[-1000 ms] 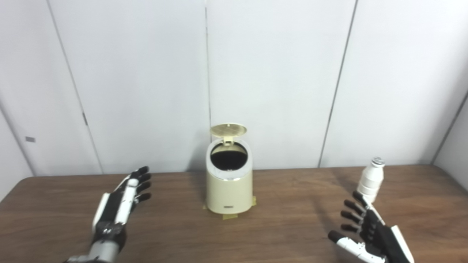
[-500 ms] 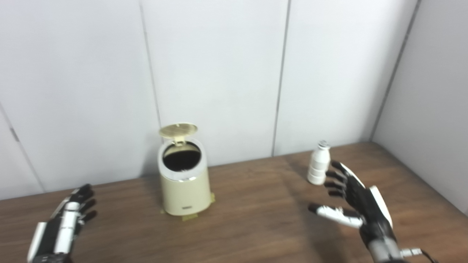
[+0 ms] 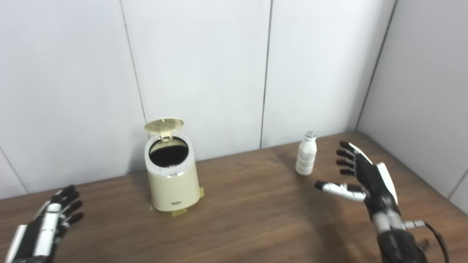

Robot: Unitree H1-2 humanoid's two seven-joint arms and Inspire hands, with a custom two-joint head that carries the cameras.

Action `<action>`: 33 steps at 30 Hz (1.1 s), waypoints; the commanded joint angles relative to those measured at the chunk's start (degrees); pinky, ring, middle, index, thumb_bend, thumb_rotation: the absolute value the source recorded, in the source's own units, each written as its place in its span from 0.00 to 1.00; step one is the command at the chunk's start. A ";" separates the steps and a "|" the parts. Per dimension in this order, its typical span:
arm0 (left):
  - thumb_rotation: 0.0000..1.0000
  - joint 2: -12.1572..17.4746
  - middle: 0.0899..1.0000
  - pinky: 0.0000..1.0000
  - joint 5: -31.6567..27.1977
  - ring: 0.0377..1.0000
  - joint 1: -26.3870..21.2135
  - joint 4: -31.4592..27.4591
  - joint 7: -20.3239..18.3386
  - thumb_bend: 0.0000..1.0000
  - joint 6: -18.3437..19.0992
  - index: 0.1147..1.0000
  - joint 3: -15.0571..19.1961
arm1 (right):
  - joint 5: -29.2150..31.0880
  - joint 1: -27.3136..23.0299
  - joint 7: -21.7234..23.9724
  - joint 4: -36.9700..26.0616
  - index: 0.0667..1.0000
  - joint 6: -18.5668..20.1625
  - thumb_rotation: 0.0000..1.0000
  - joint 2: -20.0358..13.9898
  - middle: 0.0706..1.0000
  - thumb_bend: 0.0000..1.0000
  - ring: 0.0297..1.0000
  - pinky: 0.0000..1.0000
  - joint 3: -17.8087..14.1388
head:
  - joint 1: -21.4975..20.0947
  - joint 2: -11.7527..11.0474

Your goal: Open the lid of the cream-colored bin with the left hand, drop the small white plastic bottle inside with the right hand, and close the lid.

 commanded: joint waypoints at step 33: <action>0.74 3.16 0.80 0.70 -1.48 0.79 -1.40 -4.88 -0.35 0.51 1.56 0.78 1.01 | -4.65 -20.15 3.11 22.82 0.93 2.89 0.16 -12.83 0.93 0.93 0.90 0.79 6.07 | 0.18 2.21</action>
